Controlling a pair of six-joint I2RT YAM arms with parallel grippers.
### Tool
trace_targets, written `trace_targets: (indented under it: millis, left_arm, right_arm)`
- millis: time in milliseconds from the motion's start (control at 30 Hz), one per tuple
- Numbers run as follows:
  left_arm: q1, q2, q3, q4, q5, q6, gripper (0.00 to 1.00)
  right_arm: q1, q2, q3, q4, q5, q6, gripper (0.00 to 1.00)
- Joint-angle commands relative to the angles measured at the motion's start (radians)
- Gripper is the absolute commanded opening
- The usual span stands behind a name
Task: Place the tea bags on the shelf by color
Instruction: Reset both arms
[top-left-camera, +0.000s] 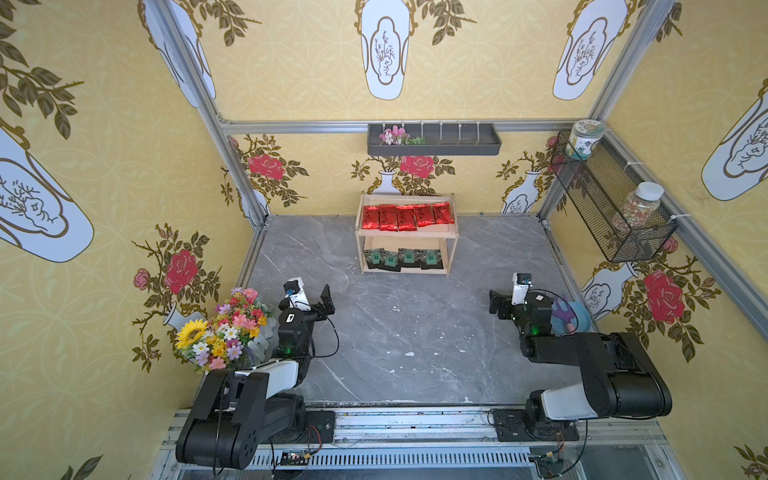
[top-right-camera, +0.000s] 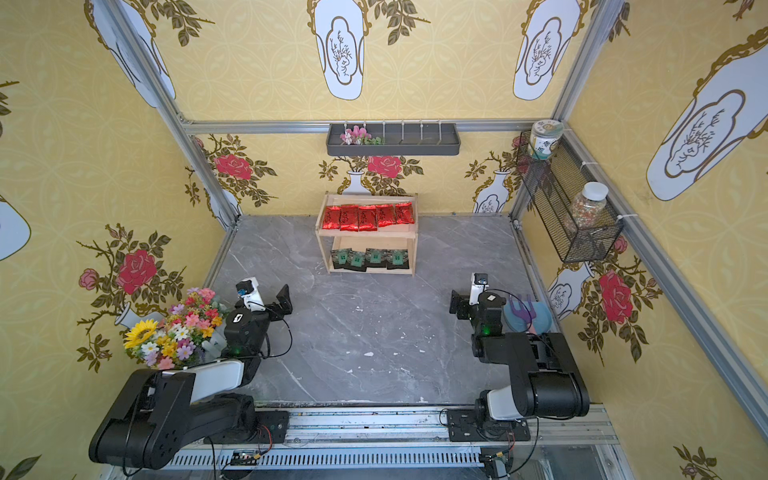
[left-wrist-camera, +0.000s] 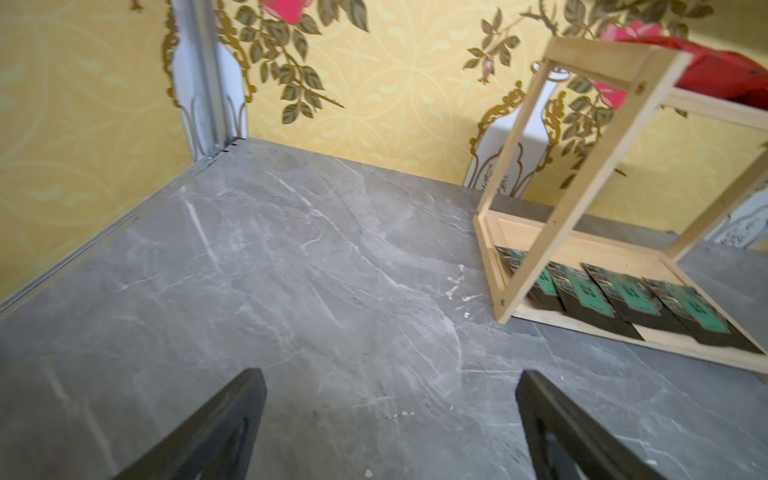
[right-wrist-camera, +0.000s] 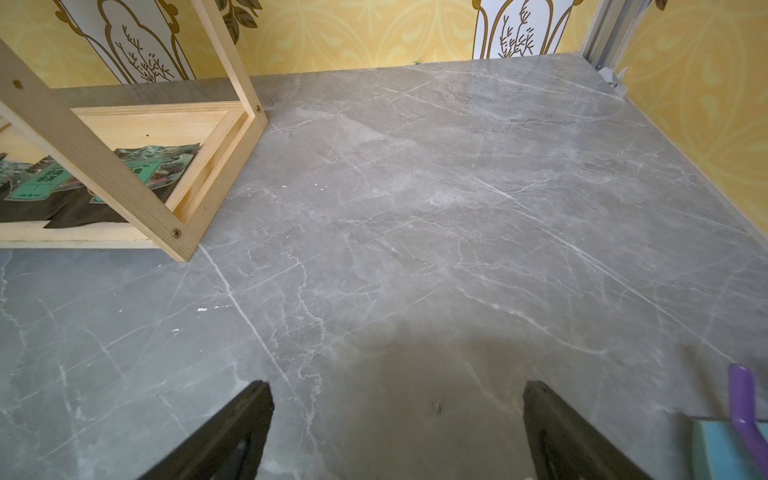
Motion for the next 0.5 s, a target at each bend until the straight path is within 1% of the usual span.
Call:
trace_targets:
  millis: [0,233,300,333,367,400,433,467]
  left_arm:
    - [0.017,-0.005,-0.014,0.061,0.011,-0.058,0.99]
    - [0.019,-0.062,-0.054,0.091,0.016,-0.053,0.96]
    - [0.024,-0.149,-0.046,-0.015,0.024,-0.045,0.96]
    - [0.026,-0.203,-0.033,-0.100,0.034,-0.007,0.96]
    - [0.025,-0.255,-0.022,-0.184,0.017,0.051,0.97]
    - [0.027,-0.290,-0.030,-0.202,-0.025,0.059,0.99]
    - [0.052,-0.303,-0.046,-0.181,-0.014,0.078,0.99]
    - [0.090,-0.286,-0.052,-0.162,0.019,0.093,0.99]
  right_arm:
    - [0.003,-0.002,0.003,0.040,0.006,-0.008,0.97]
    - [0.003,-0.002,0.002,0.040,0.008,-0.009,0.97]
    - [0.004,0.000,0.003,0.040,0.007,-0.008,0.97]
    - [0.003,0.000,0.003,0.040,0.008,-0.009,0.97]
    - [0.004,-0.001,0.003,0.040,0.008,-0.009,0.97]
    - [0.004,-0.002,0.003,0.040,0.008,-0.009,0.97]
    - [0.003,0.001,0.003,0.039,0.008,-0.009,0.97]
    - [0.005,0.001,0.002,0.040,0.010,-0.009,0.97]
